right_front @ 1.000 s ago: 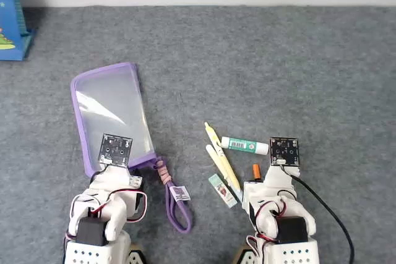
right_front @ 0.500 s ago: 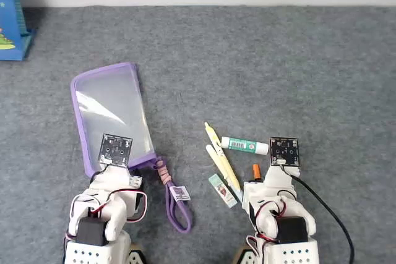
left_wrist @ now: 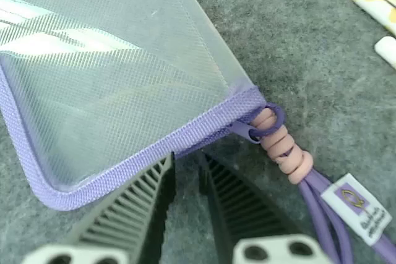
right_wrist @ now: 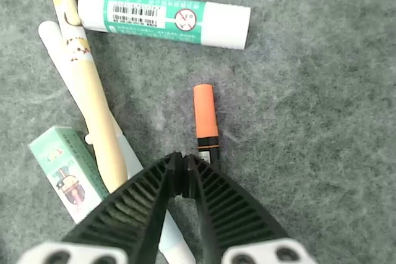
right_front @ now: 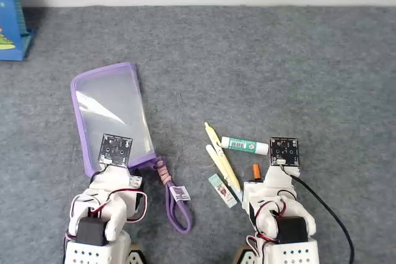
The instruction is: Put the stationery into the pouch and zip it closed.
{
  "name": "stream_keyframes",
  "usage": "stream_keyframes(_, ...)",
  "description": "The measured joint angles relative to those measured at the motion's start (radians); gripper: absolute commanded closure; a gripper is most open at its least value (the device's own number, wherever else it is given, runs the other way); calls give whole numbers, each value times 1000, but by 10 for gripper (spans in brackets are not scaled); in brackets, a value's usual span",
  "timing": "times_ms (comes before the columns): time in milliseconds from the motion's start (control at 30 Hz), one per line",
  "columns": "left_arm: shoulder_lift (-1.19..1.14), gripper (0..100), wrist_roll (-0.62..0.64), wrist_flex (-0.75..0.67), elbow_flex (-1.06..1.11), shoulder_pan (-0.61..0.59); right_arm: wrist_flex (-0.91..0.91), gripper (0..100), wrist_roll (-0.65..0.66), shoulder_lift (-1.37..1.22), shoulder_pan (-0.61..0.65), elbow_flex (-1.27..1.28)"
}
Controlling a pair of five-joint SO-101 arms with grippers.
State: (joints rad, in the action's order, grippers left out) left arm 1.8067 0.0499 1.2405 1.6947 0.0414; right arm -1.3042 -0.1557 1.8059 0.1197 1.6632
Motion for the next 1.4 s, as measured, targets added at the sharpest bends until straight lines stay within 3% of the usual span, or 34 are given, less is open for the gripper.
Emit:
stream_keyframes(233,0,931,0,0,0,0,-21,983,0,2,-3,-8)
stream_keyframes(400,0,931,0,0,0,0,-29,983,5,2,-78,-44)
stream_keyframes(633,0,931,0,0,0,0,-14,983,195,2,-35,-51)
stream_keyframes(833,0,931,0,15,0,9,40,983,163,2,-28,-86)
stream_keyframes(1067,0,929,-12,57,-75,-97,41,986,120,2,6,-222)
stream_keyframes(1167,0,930,-107,80,-155,-160,20,985,115,3,89,-269)
stream_keyframes(1267,0,930,-160,80,-213,-264,-6,984,84,12,190,-311)
stream_keyframes(1400,0,929,-78,35,-230,-471,-5,987,64,0,258,-325)
